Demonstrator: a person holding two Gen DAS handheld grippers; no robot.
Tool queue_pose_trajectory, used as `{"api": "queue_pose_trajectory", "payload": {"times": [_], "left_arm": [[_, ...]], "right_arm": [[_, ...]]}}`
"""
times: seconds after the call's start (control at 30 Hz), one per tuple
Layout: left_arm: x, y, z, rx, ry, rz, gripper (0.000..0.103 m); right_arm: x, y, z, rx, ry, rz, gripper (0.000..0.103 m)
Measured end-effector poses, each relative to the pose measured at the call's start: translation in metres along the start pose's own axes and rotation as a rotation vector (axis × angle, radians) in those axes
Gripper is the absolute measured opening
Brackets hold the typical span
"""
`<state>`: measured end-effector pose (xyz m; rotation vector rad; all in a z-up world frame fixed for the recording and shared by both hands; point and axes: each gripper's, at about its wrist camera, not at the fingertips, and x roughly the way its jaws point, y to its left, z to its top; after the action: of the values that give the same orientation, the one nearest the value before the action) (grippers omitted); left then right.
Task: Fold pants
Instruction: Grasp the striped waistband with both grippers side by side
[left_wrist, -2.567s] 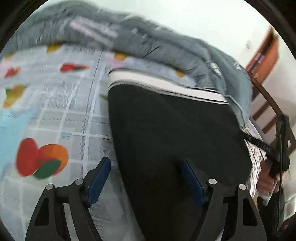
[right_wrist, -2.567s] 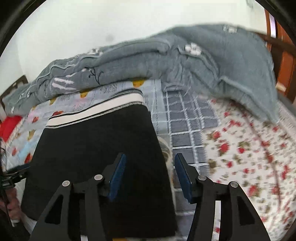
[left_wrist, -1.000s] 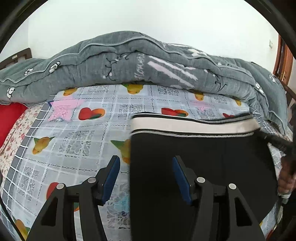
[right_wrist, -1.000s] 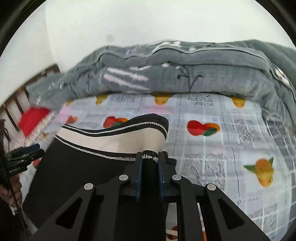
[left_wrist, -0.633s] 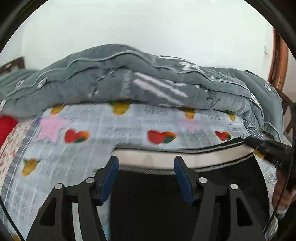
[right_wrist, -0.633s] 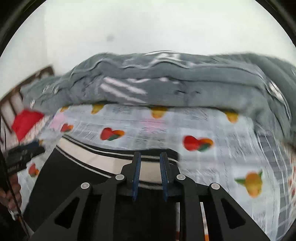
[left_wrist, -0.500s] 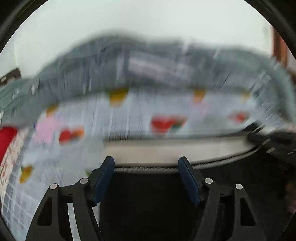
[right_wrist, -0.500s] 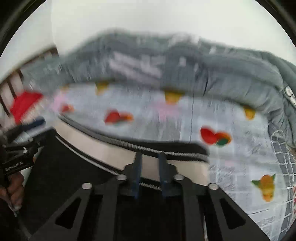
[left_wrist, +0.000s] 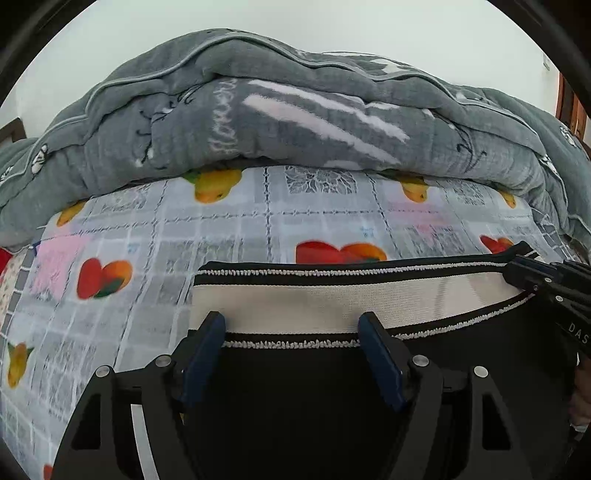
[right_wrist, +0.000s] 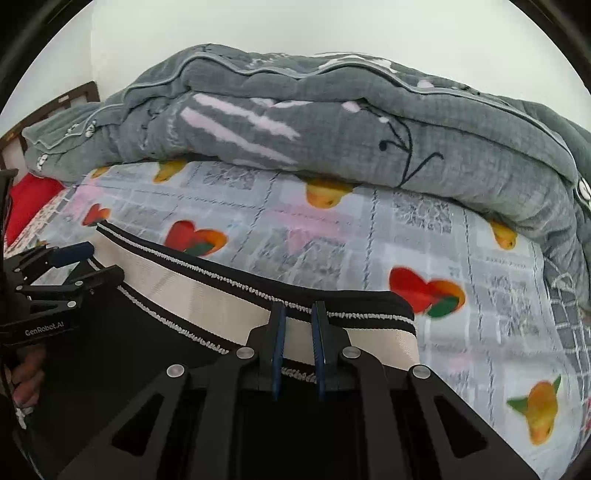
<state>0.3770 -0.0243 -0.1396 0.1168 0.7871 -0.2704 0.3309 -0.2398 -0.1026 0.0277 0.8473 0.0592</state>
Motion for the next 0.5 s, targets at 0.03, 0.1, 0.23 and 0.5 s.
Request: {"api": "queue_pose_trajectory", "payload": {"times": [0.03,0.1,0.23,0.5], "left_arm": [[0.002,-0.001,0.001,0.000,-0.005,0.005,0.073],[0.004,-0.002,0.000,-0.002,-0.012,0.015,0.073],[0.001,-0.001,-0.002,-0.018,-0.026,0.015,0.074],[-0.001,0.007,-0.002,-0.064,-0.044,0.011,0.074]], "right_arm": [[0.004,-0.003,0.004,0.004,-0.001,0.004,0.013],[0.009,-0.010,0.008,0.036,-0.002,0.026,0.013],[0.007,-0.011,0.004,0.041,-0.033,0.034,0.013],[-0.004,-0.015,0.002,0.101,-0.073,0.091,0.022]]}}
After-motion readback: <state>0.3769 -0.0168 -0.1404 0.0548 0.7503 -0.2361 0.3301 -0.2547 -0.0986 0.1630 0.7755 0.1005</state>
